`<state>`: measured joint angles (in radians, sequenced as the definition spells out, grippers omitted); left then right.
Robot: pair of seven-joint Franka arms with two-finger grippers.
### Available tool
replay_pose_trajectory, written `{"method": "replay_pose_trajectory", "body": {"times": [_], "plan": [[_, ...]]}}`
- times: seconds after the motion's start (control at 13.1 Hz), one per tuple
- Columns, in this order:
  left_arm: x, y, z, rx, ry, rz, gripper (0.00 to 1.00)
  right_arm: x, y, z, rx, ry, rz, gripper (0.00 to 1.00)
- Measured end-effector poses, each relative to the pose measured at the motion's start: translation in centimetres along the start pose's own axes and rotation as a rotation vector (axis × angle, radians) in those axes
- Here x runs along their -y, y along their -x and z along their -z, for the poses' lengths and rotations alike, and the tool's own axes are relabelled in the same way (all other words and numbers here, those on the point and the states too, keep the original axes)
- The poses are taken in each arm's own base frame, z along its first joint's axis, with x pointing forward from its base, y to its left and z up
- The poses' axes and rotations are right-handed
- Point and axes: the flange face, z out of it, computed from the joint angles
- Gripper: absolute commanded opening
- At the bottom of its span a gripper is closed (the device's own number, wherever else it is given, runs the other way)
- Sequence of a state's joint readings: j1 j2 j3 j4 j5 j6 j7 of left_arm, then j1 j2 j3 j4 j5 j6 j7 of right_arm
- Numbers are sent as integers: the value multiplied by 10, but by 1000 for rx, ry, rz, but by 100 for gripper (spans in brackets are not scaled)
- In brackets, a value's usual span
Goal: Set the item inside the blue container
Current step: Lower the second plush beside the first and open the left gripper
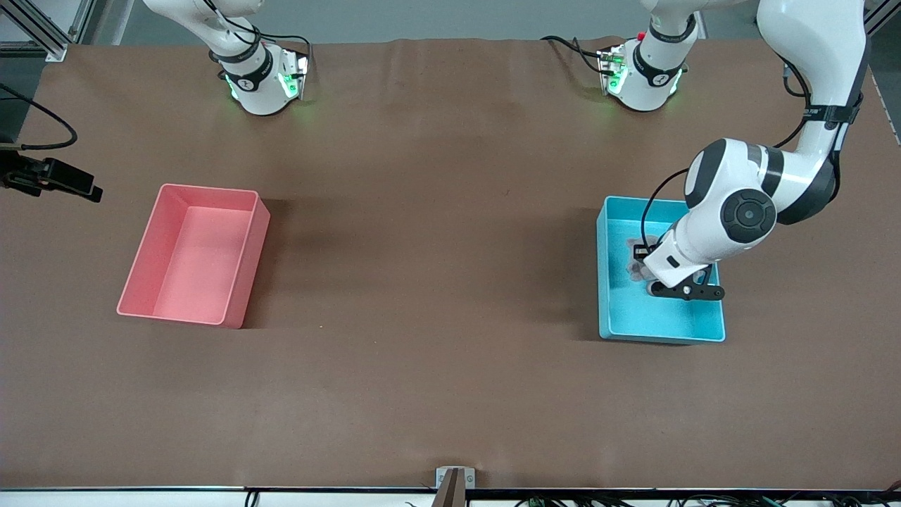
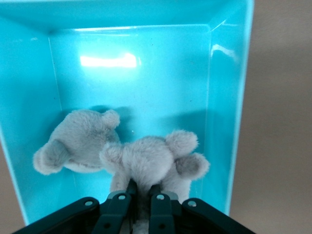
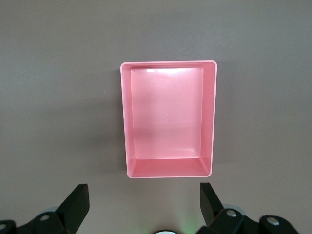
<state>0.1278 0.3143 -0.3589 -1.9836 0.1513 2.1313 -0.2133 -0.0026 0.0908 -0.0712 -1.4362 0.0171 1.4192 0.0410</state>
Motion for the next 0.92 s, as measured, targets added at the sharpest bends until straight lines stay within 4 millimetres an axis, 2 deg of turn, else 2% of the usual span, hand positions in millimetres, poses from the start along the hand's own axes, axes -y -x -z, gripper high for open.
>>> {"method": "replay_pose_trajectory", "body": {"times": [0.15,0.38,0.46,0.54,0.61,0.69,0.84,0.92], "plan": [[3,6,-19,-2,7,2,7,-5,1,2,-4,-1,60,100],[6,7,-43,-2,24,8,14,-7,10,15,-25,-2,91,100],[10,6,-50,1,30,16,27,-6,14,20,-28,-3,96,100],[14,5,-54,2,35,23,52,-6,18,23,-28,-4,98,100],[16,4,-56,0,38,27,93,-6,21,26,-33,-4,99,100],[17,3,-54,-5,38,28,100,-6,24,30,-39,-5,98,100],[20,-1,-39,-33,36,20,100,-5,29,35,-40,-6,100,100],[23,-3,-24,-60,30,5,100,-3,32,36,-39,-6,102,100]]}}
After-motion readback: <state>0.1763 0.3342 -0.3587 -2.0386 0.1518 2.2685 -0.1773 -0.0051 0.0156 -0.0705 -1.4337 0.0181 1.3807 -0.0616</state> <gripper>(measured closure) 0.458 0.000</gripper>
